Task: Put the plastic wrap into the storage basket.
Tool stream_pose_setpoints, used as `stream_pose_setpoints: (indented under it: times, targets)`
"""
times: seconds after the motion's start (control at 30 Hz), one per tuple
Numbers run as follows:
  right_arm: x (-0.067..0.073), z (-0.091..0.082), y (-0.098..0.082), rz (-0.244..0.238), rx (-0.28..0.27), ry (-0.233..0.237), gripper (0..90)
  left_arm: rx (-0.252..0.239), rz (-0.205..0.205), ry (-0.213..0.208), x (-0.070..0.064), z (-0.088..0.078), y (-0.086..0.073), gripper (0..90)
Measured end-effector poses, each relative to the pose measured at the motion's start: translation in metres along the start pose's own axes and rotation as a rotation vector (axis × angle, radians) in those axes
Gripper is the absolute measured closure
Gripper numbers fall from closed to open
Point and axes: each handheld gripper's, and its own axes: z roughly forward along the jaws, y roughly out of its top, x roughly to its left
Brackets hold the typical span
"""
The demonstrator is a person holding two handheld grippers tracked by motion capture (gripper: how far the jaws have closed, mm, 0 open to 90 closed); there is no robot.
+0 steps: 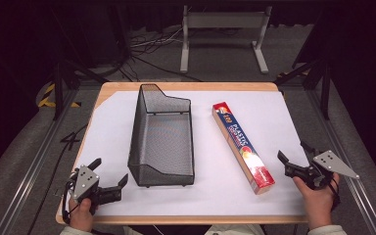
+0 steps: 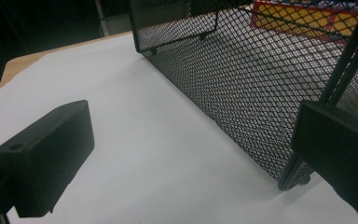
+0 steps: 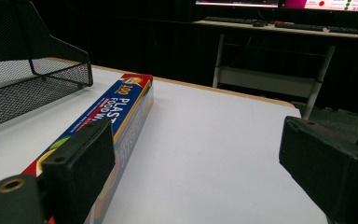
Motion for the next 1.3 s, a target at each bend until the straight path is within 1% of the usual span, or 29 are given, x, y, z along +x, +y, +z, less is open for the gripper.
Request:
stream_pose_setpoints:
  times: [0.23,0.5,0.6,0.67,0.73,0.8,0.9,0.93,1.0,1.03,1.13,1.2,1.3]
  targets:
    - [0.002,0.0,0.0,-0.021,0.003,0.01,11.1,0.0,0.003,-0.003,-0.001,0.002,0.001,0.0]
    - [0.004,0.002,0.003,-0.025,0.013,0.025,11.1,0.003,-0.008,-0.005,0.0,0.001,0.001,0.1]
    - [0.006,0.004,0.007,-0.019,0.023,0.035,11.1,0.007,-0.035,-0.01,0.001,0.001,0.0,0.0]
    - [0.007,0.005,0.011,-0.024,0.033,0.042,11.1,0.004,-0.051,-0.01,0.002,0.0,0.0,0.1]
    - [0.008,0.006,0.016,-0.007,0.034,0.059,10.7,0.002,-0.049,-0.007,0.002,-0.001,0.0,0.1]
    - [0.007,0.008,0.021,0.002,0.039,0.077,10.2,0.003,-0.051,-0.006,0.002,-0.002,0.0,0.1]
    - [0.007,0.012,0.028,0.009,0.049,0.091,10.0,0.004,-0.05,-0.004,0.002,-0.001,-0.001,0.0]
    - [0.007,0.013,0.029,0.004,0.054,0.095,10.0,0.007,-0.047,-0.003,0.002,-0.001,-0.001,0.1]
    - [0.007,0.016,0.033,-0.002,0.087,0.108,10.0,0.012,-0.044,0.0,0.002,-0.001,-0.001,0.1]
    - [0.008,0.017,0.035,0.005,0.093,0.122,10.0,0.011,-0.044,0.001,0.002,-0.001,-0.001,0.1]
    - [0.011,0.021,0.043,-0.006,0.096,0.153,9.7,0.011,-0.043,0.005,0.002,-0.001,-0.001,0.1]
    - [0.012,0.024,0.047,-0.014,0.096,0.161,9.7,0.012,-0.039,0.005,0.001,-0.001,-0.001,0.1]
    - [0.014,0.029,0.054,-0.009,0.098,0.182,9.1,0.011,-0.039,0.006,0.001,-0.001,-0.001,0.1]
